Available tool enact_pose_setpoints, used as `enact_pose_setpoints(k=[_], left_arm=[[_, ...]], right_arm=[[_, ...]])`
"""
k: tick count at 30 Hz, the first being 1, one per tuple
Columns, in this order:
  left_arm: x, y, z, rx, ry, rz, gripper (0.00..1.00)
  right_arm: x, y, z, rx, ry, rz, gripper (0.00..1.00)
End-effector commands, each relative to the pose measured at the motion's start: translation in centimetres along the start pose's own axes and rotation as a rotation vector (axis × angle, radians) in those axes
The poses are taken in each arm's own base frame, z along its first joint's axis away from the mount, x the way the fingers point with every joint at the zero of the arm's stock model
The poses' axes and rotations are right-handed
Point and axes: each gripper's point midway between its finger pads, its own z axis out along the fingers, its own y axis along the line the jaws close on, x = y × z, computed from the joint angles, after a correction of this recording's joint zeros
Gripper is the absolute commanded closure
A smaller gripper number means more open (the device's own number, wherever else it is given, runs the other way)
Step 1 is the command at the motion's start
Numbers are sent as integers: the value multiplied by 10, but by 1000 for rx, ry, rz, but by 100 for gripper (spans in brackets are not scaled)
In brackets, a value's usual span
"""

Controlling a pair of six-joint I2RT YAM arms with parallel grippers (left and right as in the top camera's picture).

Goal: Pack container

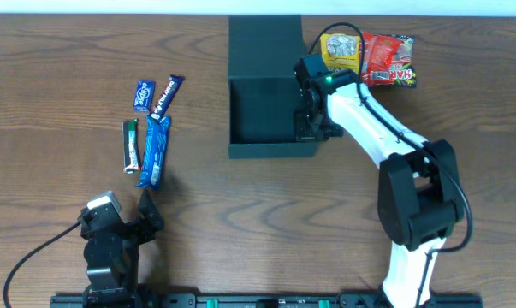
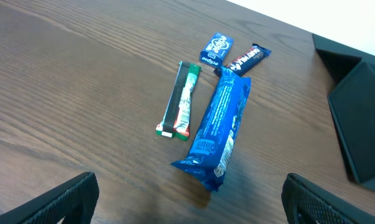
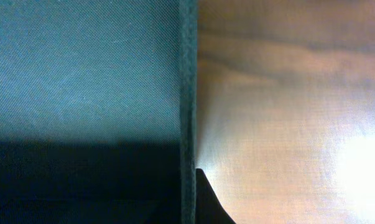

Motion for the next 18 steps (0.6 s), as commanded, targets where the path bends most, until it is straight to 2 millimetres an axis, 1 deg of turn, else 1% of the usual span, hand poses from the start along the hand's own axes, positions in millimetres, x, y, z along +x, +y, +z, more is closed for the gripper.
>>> enact_pose_setpoints(k=[1, 3, 6, 11, 13, 18], left_arm=[[5, 5, 3, -25, 6, 22, 5], [5, 6, 3, -25, 5, 22, 5], [5, 5, 3, -25, 6, 22, 5], [5, 6, 3, -25, 5, 22, 5], [5, 5, 3, -25, 6, 22, 5], [5, 6, 3, -25, 5, 22, 5]], right_arm=[[4, 16, -26, -45, -22, -32, 99], [19, 21, -25, -32, 20, -38, 98], [35, 30, -24, -12, 59, -35, 99], [54, 41, -24, 14, 97, -40, 99], [59, 41, -23, 24, 111, -11, 99], [74, 32, -14, 59, 160, 72, 99]])
